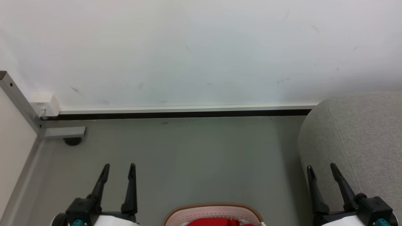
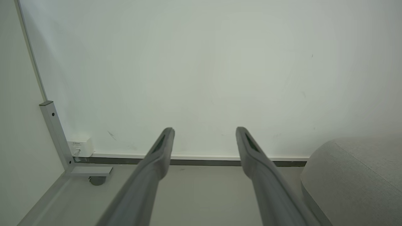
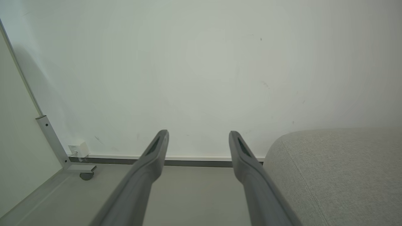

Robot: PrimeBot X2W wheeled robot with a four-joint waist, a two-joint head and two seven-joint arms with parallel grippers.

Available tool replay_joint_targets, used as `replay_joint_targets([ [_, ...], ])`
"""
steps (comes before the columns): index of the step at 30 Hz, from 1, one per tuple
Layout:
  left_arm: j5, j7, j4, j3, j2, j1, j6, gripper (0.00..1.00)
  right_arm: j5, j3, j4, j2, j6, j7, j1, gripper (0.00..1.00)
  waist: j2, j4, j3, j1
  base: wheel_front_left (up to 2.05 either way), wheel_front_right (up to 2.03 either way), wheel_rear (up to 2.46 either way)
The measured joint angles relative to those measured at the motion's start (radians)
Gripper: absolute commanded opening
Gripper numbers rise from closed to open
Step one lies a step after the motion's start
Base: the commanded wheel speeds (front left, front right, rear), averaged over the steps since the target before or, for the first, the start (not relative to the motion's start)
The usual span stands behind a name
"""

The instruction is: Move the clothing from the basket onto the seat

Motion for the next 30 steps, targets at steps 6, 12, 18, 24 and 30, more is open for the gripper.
replay_joint_targets([
  [6,-0.016,-0.001,0.033,-0.02,0.0,0.0,0.002,1.0,0.007,-0.002,0.002,0.0,0.0,0.0,-0.003,1.0,0.0,-0.022,0.008,0.0,0.0,0.0,0.0],
  [12,-0.022,-0.001,0.158,-0.088,-0.001,-0.034,-0.027,1.0,0.016,-0.009,0.004,0.0,0.0,0.0,-0.015,1.0,0.0,-0.058,0.037,0.0,0.0,0.0,0.0],
  [18,-0.02,-0.001,0.307,-0.129,-0.001,-0.12,-0.04,1.0,0.025,-0.018,-0.01,-0.001,0.0,0.0,-0.04,1.0,0.0001,-0.1,0.1,0.0,0.0,0.0,0.0],
  [24,0.015,-0.001,0.501,-0.178,0.005,-0.213,-0.064,1.0,0.044,-0.034,-0.022,-0.001,0.0,0.0,-0.073,1.0,0.0001,-0.15,0.182,0.0001,0.0,0.0,0.0],
  [30,0.04,0.008,0.702,-0.259,0.034,-0.335,-0.089,1.0,0.062,-0.044,-0.038,-0.002,0.0,0.0,-0.109,1.0,0.0,-0.196,0.273,0.0001,0.0,0.0,0.0],
])
